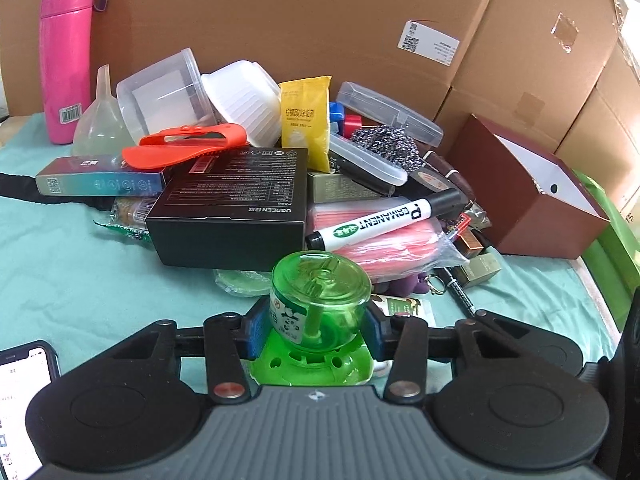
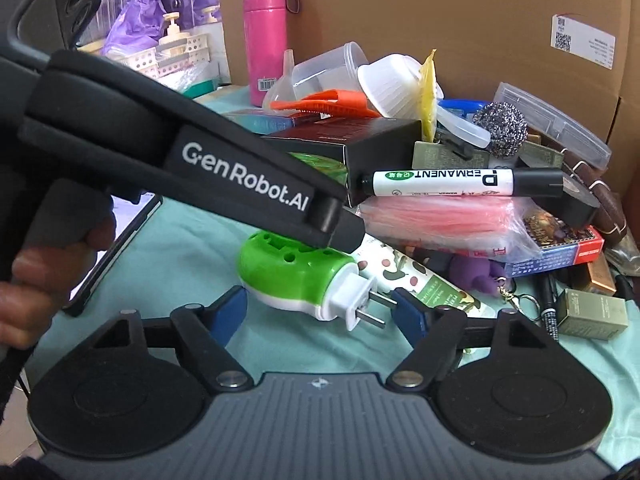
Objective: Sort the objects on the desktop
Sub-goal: 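Grasp the green plug-in diffuser with the left gripper, then carry the green diffuser into the shoebox and open the left gripper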
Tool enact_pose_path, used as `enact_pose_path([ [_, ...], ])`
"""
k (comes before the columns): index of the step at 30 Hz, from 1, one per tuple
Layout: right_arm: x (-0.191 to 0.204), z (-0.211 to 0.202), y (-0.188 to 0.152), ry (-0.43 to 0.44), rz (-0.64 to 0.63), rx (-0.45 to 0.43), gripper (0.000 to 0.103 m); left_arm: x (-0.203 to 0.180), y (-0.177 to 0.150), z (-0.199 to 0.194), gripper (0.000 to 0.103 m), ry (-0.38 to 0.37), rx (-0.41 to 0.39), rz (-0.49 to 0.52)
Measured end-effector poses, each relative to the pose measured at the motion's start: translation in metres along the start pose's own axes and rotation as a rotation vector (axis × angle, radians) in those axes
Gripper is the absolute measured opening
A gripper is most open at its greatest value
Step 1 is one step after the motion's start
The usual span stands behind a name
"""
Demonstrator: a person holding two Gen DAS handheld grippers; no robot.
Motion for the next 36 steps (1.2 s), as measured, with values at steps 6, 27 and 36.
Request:
enact_pose_path([
  [6, 0.002, 0.007, -0.002, 0.024, 0.028, 0.003, 0.071, 0.002, 0.0, 0.004, 0.047, 0.019, 0.003, -0.005],
  [27, -0.035, -0.074, -0.018, 0.021, 0.069, -0.154, 0.048, -0.083, 0.016, -0.029, 0.047, 0.08, -0.079, 0.146],
  [36, -0.099, -0.125, -0.017, -0.09, 0.132, -0.266, 0.048, -0.166, 0.049, -0.027, 0.047, 0.025, -0.157, 0.269],
])
Point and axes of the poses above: each gripper's, at about its wrist camera, not at the fingertips, and z roughly the way its jaws point, x to its left, y to its top, the point moved 9 cm from there along z, roughly the way its jaws point, and after that the axes turned 9 degrees about x, right-handed, at the moved point
